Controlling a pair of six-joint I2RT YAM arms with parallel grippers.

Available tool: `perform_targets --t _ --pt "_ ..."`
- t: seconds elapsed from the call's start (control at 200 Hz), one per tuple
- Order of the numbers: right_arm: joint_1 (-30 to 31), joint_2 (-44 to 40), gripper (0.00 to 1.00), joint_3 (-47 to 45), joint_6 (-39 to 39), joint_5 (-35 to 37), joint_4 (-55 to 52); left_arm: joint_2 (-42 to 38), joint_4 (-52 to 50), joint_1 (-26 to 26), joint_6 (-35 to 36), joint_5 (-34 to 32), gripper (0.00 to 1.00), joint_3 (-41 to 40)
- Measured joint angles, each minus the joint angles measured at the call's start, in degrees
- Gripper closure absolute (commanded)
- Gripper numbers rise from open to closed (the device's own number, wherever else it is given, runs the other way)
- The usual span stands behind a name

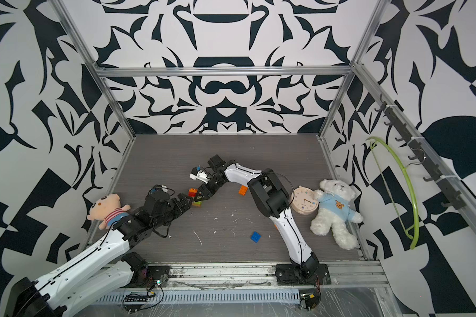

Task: Assemble the number 5 with lego
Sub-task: Adjust the lego brick at the center of the board.

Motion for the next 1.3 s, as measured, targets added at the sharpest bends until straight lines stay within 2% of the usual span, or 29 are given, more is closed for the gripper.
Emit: perform_targets --t 0.27,0.495,0.645,0.775,0.9,1.035,1.18,1.3 --pt "-1.16 0.44 0.37 0.00 3.10 0.96 2.64 2.01 0.63 0.35 0.48 1.16 0.01 0.02" --pt "-2.10 0.13 0.29 0.00 5.16 2.49 4.35 2.05 0.85 0.46 1.05 1.46 0.01 0.02" --pt "-2.40 -1.11 0.23 -0.42 5.55 5.57 4.31 2.10 1.16 0.59 1.14 1.70 0.01 0.04" --pt "-3.08 -4.46 0.22 -2.01 5.92 10.34 3.54 2.89 1.51 0.59 1.42 2.51 0.01 0.15" --pt "-4.26 -11.10 0.22 -5.73 7.67 17.29 3.67 4.11 2.10 0.59 1.79 3.85 0.01 0.59" --pt "-5.27 -23.15 0.21 -14.58 11.23 28.22 4.72 6.23 4.63 0.59 1.97 6.58 0.01 0.81" --pt "-7.54 -36.52 0.20 -23.54 19.10 40.83 2.64 10.45 7.67 0.52 2.12 10.23 0.01 1.64" --pt "-10.38 -43.43 0.21 -30.42 26.84 45.94 0.59 14.95 8.61 -0.68 2.62 11.54 0.01 4.85"
